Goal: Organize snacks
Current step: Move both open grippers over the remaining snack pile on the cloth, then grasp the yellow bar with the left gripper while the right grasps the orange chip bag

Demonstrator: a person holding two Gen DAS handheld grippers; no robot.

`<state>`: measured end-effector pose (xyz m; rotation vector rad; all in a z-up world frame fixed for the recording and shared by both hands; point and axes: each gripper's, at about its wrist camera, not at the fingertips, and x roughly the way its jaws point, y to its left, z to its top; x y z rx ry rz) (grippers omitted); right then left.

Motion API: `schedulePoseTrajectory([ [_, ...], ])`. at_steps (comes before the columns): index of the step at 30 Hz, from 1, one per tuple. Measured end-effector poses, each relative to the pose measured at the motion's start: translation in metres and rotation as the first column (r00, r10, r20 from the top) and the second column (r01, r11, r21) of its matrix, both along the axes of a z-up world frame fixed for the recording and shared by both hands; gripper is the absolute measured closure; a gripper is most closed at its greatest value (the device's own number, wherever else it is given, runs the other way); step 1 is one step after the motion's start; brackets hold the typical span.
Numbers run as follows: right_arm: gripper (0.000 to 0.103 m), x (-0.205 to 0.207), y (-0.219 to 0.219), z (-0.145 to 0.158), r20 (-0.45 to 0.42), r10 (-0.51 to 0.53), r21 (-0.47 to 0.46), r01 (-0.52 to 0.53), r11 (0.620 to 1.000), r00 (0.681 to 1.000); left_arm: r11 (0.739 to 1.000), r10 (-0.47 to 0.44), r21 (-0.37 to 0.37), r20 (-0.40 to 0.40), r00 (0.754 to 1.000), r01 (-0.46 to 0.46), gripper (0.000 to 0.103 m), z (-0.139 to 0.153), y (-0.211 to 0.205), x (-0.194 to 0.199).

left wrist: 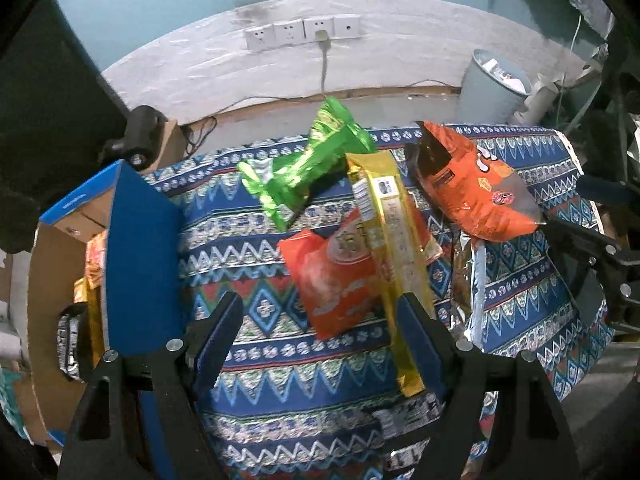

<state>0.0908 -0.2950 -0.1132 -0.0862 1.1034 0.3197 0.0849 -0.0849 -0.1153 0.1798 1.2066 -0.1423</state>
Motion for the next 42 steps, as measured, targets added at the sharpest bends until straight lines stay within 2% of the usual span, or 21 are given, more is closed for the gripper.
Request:
schedulePoseTrajectory([
  [4, 0.026, 0.006, -0.010, -0.012, -0.021, -0.010, 0.000, 0.010, 1.000, 1.000, 1.000, -0.002, 0.009, -0.015, 1.000, 0.002, 0.023, -0.012, -0.014, 0.008],
  [16, 0.026, 0.021, -0.028, -0.037, -0.070, -0.040, -0.001, 0.040, 0.999, 0.997, 0.998, 0.028, -0.045, -0.121, 0.992, -0.034, 0.022, -0.050, -0.042, 0.028],
  [25, 0.026, 0.025, -0.029, -0.040, -0.074, -0.033, -0.003, 0.033, 0.999, 0.997, 1.000, 0.023, 0.000, -0.125, 0.992, -0.023, 0.022, -0.073, -0.046, 0.032],
  [27, 0.026, 0.027, -0.029, -0.040, -0.073, -0.033, 0.001, 0.033, 0.999, 0.997, 1.000, 0.016, -0.006, -0.117, 0.993, -0.016, 0.025, -0.075, -0.045, 0.031],
  [29, 0.026, 0.029, -0.028, -0.040, -0.073, -0.028, 0.006, 0.029, 1.000, 0.997, 1.000, -0.004, -0.017, -0.102, 0.995, 0.003, 0.040, -0.074, -0.046, 0.029],
  [30, 0.026, 0.030, -0.027, -0.040, -0.073, -0.023, 0.005, 0.023, 1.000, 0.997, 1.000, -0.018, -0.019, -0.097, 0.995, 0.017, 0.044, -0.074, -0.047, 0.029],
  [32, 0.026, 0.032, -0.023, -0.041, -0.073, -0.005, 0.002, 0.006, 1.000, 0.997, 0.999, -0.041, -0.021, -0.094, 0.995, 0.039, 0.067, -0.073, -0.052, 0.028],
  [37, 0.025, 0.038, -0.012, -0.043, -0.089, 0.047, 0.000, -0.047, 0.999, 0.995, 0.998, -0.062, -0.035, -0.088, 0.994, 0.059, 0.072, -0.071, -0.051, 0.024],
  [42, 0.025, 0.044, 0.003, -0.046, -0.110, 0.128, -0.062, -0.135, 0.989, 0.986, 0.997, -0.076, -0.039, -0.081, 0.994, 0.073, 0.075, -0.062, -0.039, 0.018],
])
